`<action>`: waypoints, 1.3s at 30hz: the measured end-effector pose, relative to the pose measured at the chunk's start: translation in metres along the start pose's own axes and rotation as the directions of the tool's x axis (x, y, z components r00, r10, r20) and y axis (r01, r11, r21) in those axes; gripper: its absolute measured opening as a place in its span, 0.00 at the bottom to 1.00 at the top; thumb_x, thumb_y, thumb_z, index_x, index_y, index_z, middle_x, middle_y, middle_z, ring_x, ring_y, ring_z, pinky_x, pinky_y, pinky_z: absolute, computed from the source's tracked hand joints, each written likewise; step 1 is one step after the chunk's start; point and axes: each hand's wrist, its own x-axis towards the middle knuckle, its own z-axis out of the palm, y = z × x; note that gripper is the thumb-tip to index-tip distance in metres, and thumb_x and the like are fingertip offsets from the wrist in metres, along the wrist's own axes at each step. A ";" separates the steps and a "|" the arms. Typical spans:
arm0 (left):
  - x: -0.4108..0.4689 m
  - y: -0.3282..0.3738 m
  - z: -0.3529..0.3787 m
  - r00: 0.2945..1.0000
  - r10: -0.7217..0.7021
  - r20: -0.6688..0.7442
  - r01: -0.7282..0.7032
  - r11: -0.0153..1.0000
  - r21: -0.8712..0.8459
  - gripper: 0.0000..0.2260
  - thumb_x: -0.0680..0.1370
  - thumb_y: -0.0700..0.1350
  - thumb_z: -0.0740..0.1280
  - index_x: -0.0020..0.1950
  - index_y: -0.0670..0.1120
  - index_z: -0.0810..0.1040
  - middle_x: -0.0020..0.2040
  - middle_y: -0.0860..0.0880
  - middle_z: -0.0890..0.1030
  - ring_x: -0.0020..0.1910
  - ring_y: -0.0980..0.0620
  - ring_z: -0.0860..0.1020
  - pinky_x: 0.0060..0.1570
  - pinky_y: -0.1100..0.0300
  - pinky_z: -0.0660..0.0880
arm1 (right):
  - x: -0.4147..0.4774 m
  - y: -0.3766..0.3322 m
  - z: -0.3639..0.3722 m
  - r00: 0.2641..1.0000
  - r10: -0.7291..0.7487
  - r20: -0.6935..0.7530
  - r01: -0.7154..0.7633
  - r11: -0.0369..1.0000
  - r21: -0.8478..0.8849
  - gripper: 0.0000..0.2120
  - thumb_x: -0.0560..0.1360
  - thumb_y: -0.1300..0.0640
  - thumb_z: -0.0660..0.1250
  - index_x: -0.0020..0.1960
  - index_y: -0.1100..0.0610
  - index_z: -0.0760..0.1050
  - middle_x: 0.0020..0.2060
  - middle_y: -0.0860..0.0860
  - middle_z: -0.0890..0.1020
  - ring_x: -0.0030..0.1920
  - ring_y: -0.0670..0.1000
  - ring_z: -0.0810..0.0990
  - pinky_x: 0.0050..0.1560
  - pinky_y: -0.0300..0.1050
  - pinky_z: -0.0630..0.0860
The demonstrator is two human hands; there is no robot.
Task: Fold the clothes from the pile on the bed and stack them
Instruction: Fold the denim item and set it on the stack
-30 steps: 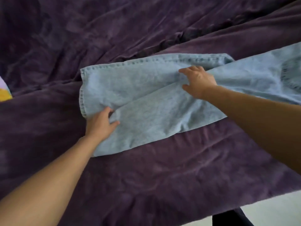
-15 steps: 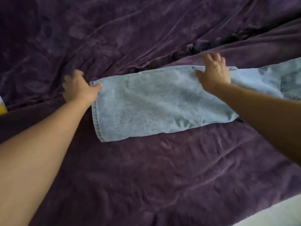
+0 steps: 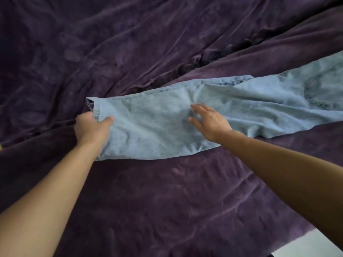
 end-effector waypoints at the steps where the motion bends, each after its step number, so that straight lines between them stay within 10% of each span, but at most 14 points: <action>1: -0.009 0.024 -0.001 0.998 0.057 0.013 -0.057 0.998 0.005 0.09 0.71 0.48 0.72 0.45 0.43 0.81 0.44 0.46 0.83 0.46 0.45 0.81 0.49 0.51 0.79 | -0.009 0.012 -0.012 0.994 0.046 -0.096 -0.041 0.998 0.054 0.24 0.80 0.44 0.58 0.73 0.51 0.64 0.70 0.52 0.70 0.68 0.56 0.69 0.62 0.52 0.68; 7: -0.097 0.176 0.076 0.892 0.390 0.228 -0.419 0.903 0.095 0.03 0.74 0.43 0.67 0.43 0.44 0.76 0.42 0.45 0.80 0.45 0.42 0.79 0.37 0.59 0.66 | -0.062 0.126 -0.084 0.854 0.428 -0.297 -0.294 0.867 0.402 0.17 0.78 0.47 0.62 0.64 0.52 0.75 0.52 0.51 0.83 0.52 0.54 0.81 0.51 0.46 0.74; 13: -0.193 0.280 0.231 0.867 0.310 0.390 -0.409 0.890 0.201 0.12 0.75 0.41 0.65 0.58 0.42 0.75 0.56 0.40 0.79 0.56 0.39 0.77 0.47 0.53 0.70 | -0.110 0.262 -0.149 0.742 0.600 -0.301 -0.370 0.740 0.562 0.15 0.77 0.48 0.64 0.60 0.53 0.77 0.46 0.51 0.83 0.44 0.52 0.84 0.49 0.51 0.79; 19: -0.239 0.290 0.322 0.810 0.308 0.499 -0.419 0.899 0.125 0.16 0.78 0.49 0.63 0.64 0.43 0.72 0.62 0.43 0.75 0.61 0.42 0.73 0.55 0.54 0.69 | -0.137 0.355 -0.192 0.746 0.568 -0.348 -0.416 0.805 0.423 0.14 0.76 0.50 0.65 0.60 0.52 0.78 0.45 0.52 0.85 0.48 0.51 0.83 0.51 0.45 0.74; 23: -0.223 0.238 0.312 0.748 0.474 0.464 -0.640 0.701 0.316 0.20 0.80 0.53 0.59 0.71 0.50 0.69 0.69 0.43 0.68 0.68 0.42 0.66 0.63 0.49 0.65 | -0.123 0.376 -0.206 0.701 0.593 -0.396 -0.420 0.792 0.443 0.19 0.74 0.49 0.67 0.64 0.51 0.74 0.56 0.51 0.80 0.58 0.52 0.77 0.56 0.45 0.70; 25: -0.211 0.204 0.308 0.740 0.296 0.604 -0.654 0.529 0.541 0.28 0.78 0.64 0.55 0.76 0.58 0.55 0.77 0.46 0.52 0.76 0.42 0.52 0.69 0.41 0.58 | -0.108 0.392 -0.216 0.565 0.725 -0.394 -0.492 0.679 0.545 0.29 0.72 0.46 0.69 0.70 0.53 0.67 0.64 0.54 0.72 0.65 0.55 0.70 0.64 0.49 0.68; 28: -0.201 0.167 0.316 0.739 0.082 0.668 -0.637 0.405 0.655 0.35 0.74 0.71 0.51 0.76 0.62 0.39 0.78 0.49 0.36 0.76 0.42 0.39 0.70 0.33 0.50 | -0.084 0.409 -0.240 0.261 0.964 -0.060 -0.457 0.178 0.871 0.42 0.64 0.41 0.76 0.70 0.57 0.64 0.64 0.54 0.73 0.62 0.56 0.74 0.63 0.53 0.73; 30: -0.198 0.157 0.326 0.738 0.058 0.672 -0.632 0.408 0.659 0.36 0.74 0.72 0.50 0.75 0.62 0.37 0.77 0.49 0.34 0.76 0.41 0.38 0.70 0.32 0.49 | -0.074 0.417 -0.248 0.315 0.918 0.242 -0.332 -0.132 0.934 0.38 0.65 0.45 0.78 0.67 0.57 0.68 0.59 0.51 0.78 0.54 0.53 0.80 0.53 0.54 0.79; 33: -0.193 0.158 0.325 0.741 0.085 0.666 -0.620 0.466 0.631 0.35 0.74 0.71 0.54 0.76 0.62 0.43 0.79 0.50 0.41 0.77 0.42 0.43 0.69 0.35 0.52 | -0.066 0.417 -0.258 0.544 0.742 0.392 -0.259 -0.296 0.919 0.17 0.73 0.56 0.72 0.60 0.57 0.77 0.50 0.52 0.85 0.47 0.54 0.85 0.37 0.53 0.81; 39: -0.167 0.163 0.262 0.890 0.324 0.321 -0.419 0.859 0.295 0.19 0.78 0.51 0.65 0.66 0.43 0.73 0.62 0.40 0.75 0.61 0.40 0.74 0.59 0.49 0.70 | -0.076 0.331 -0.290 0.656 0.750 -0.081 0.013 0.096 0.995 0.14 0.67 0.65 0.75 0.52 0.60 0.79 0.43 0.54 0.86 0.43 0.55 0.86 0.39 0.50 0.82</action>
